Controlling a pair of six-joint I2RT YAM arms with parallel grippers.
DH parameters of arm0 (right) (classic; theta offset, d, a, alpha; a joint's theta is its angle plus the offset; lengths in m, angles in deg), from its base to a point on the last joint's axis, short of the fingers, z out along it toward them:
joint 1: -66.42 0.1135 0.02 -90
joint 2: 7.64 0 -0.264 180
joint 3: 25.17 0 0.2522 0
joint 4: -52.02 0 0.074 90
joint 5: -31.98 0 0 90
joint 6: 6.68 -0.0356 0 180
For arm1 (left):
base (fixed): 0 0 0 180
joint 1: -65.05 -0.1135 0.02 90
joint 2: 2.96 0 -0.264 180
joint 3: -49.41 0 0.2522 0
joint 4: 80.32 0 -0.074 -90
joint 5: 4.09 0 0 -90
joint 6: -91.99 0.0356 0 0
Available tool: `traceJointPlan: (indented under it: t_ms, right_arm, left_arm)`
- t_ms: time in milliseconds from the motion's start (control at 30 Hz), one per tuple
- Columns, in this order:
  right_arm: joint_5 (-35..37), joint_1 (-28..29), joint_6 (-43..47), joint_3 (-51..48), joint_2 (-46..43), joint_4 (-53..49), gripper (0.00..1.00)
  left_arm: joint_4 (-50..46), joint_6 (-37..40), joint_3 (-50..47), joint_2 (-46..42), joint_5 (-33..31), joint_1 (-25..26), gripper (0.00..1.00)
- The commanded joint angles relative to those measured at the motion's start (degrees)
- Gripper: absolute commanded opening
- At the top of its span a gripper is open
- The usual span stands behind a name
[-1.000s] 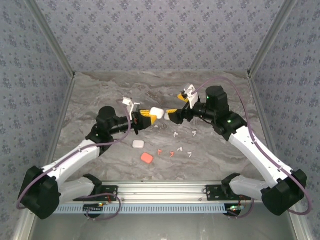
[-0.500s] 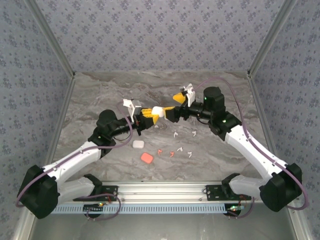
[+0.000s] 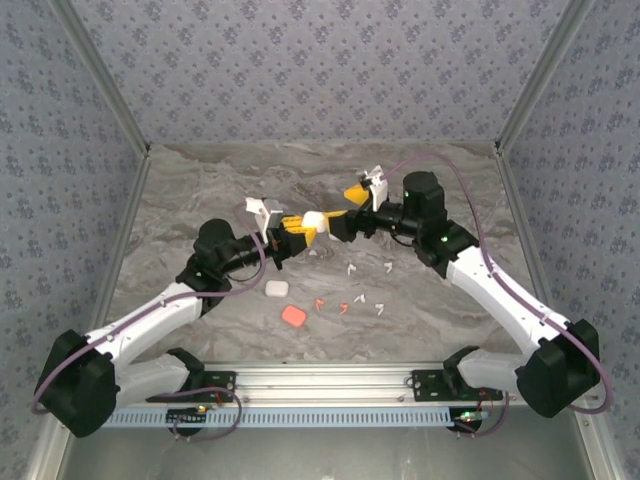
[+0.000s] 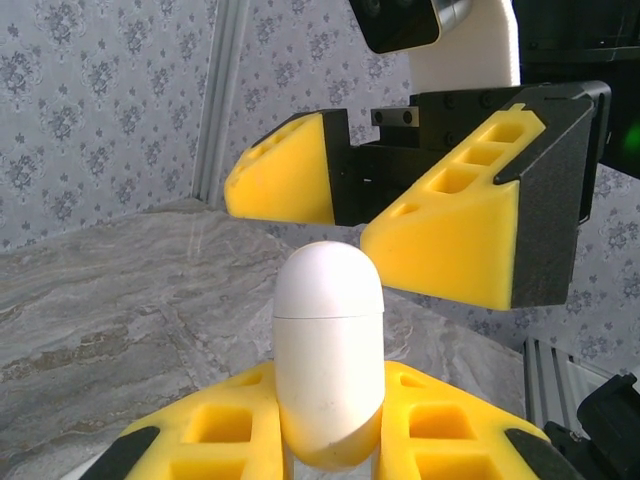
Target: Insert the wireless bluetooth earbuds into the charging case
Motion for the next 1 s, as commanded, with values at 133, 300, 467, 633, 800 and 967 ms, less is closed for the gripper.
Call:
traceJointPlan:
  t_ms: [133, 300, 467, 633, 800, 967]
  right_arm:
    - [2.8, -1.6, -1.7, 2.5, 2.6, 0.3, 0.93]
    - [2.1, -2.4, -2.2, 3.3, 3.3, -0.1, 0.93]
    - [1.2, -4.7, -3.4, 3.0, 1.2, -1.2, 0.93]
    - [0.2, -8.6, -4.0, 1.6, -2.6, -6.5, 0.93]
    - [1.9, -9.7, -0.1, 1.7, -2.6, -19.1, 0.89]
    - [4.9, -8.7, 1.8, 0.1, 1.2, -25.2, 0.74]
  left_arm:
    - [3.6, 1.5, 2.0, -1.1, 3.0, 0.9, 0.0]
    - [3.1, 2.0, 1.9, -0.9, 2.6, 0.9, 0.0]
    - [1.5, 3.2, 1.8, -0.9, 1.9, 0.9, 0.0]
    - [-0.6, 5.5, 0.5, -2.1, -0.4, 1.0, 0.0]
    - [-2.0, 7.9, -2.0, -5.1, -3.0, 0.9, 0.0]
    - [-3.6, 9.3, -3.4, -7.8, -4.8, 1.0, 0.0]
